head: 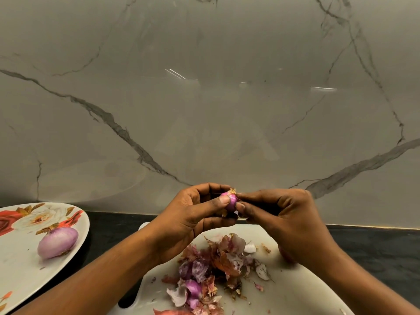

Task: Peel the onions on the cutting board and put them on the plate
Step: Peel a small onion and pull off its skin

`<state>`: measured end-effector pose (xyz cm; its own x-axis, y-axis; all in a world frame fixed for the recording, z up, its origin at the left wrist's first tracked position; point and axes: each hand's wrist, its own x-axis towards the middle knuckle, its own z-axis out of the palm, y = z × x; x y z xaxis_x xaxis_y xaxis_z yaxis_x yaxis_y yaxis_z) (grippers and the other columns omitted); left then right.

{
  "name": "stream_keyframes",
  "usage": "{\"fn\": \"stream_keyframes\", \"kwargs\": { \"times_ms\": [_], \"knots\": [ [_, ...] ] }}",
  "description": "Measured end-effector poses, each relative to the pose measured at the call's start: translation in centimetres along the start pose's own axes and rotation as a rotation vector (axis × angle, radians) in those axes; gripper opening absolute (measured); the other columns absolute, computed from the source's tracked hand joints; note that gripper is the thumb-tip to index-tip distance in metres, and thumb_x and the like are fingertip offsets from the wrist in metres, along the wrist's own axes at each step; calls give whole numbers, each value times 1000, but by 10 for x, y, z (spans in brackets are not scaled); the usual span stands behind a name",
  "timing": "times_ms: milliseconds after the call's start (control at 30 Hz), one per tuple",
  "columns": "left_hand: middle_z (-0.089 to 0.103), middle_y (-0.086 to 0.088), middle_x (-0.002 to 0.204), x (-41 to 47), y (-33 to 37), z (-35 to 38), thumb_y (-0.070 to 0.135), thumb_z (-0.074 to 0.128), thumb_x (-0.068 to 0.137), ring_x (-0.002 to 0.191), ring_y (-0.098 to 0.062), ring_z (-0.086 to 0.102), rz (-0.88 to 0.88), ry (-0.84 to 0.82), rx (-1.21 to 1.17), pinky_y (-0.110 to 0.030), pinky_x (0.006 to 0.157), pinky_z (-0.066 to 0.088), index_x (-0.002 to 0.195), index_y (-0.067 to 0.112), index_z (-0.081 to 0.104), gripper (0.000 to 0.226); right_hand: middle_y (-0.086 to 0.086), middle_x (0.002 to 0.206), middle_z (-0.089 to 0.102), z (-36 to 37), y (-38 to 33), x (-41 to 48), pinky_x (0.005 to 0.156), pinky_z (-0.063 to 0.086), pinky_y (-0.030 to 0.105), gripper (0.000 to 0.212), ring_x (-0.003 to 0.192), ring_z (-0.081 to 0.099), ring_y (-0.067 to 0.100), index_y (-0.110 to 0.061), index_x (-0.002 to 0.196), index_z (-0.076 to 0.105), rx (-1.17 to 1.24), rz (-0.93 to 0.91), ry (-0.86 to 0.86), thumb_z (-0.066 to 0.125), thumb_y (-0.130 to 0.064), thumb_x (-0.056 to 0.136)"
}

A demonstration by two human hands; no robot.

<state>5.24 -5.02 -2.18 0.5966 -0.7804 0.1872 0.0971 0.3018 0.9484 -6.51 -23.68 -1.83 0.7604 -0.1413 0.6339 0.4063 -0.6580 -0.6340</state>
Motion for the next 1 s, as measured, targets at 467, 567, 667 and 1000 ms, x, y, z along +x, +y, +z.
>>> {"fn": "stream_keyframes", "kwargs": {
  "times_ms": [467,567,667,1000],
  "knots": [
    [71,-27,124,1,1,-2,11,65,94,102,-38,73,-27,-18,-38,-39,85,66,130,3,70,37,-12,84,78,-5,-2,4,74,65,24,23,78,77,4,-38,95,73,-99,76,116,77,-16,91],
    [70,-26,128,3,0,-4,10,62,95,103,-37,72,-32,-14,-60,-40,87,65,133,4,68,39,-12,80,78,-6,-1,5,73,64,23,15,75,76,3,-28,95,80,-133,110,118,81,-15,89],
    [70,-27,128,3,1,-3,9,60,95,103,-37,72,-41,-11,-95,-39,86,66,133,4,68,40,-15,84,80,-6,0,4,77,63,21,16,81,76,2,-23,97,84,-157,134,68,83,-11,86],
    [75,-14,124,-1,0,-1,3,74,85,116,-34,73,-7,8,24,-35,90,64,129,6,70,44,-18,92,80,-3,-8,2,77,65,28,29,88,77,3,-29,107,83,-46,151,-54,75,-44,84]
  ]
}}
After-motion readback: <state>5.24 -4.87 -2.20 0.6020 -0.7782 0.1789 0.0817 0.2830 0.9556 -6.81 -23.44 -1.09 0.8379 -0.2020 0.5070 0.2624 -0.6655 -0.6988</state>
